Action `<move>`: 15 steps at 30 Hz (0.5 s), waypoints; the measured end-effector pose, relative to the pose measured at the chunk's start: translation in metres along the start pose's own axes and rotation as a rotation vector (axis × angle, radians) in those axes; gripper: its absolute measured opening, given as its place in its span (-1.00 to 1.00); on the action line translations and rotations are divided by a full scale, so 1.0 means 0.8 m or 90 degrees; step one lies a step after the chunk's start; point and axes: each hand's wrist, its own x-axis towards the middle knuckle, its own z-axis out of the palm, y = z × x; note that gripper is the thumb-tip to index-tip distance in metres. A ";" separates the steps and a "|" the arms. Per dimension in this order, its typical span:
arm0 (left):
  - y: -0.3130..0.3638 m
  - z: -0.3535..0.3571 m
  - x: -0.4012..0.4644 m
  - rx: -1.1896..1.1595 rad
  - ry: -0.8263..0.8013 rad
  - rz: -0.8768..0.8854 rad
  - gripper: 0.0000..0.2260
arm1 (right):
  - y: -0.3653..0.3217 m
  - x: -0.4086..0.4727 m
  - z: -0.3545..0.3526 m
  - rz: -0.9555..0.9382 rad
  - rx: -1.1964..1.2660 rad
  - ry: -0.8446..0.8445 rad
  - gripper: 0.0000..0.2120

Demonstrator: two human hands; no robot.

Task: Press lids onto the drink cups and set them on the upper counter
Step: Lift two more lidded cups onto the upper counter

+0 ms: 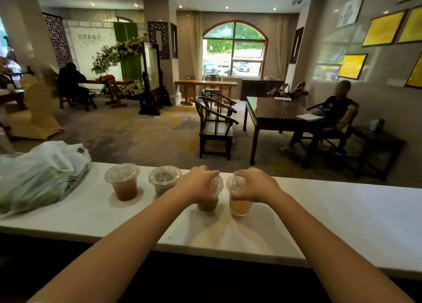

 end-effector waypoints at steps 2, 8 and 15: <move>-0.008 0.009 0.010 0.015 0.003 0.004 -0.30 | 0.005 0.014 0.010 -0.001 -0.006 -0.005 -0.28; -0.018 0.025 0.024 0.037 0.022 0.004 -0.32 | 0.010 0.035 0.026 -0.021 -0.019 -0.007 -0.33; -0.021 0.052 0.013 0.081 0.151 0.053 -0.64 | 0.013 0.017 0.047 -0.074 -0.082 0.086 -0.47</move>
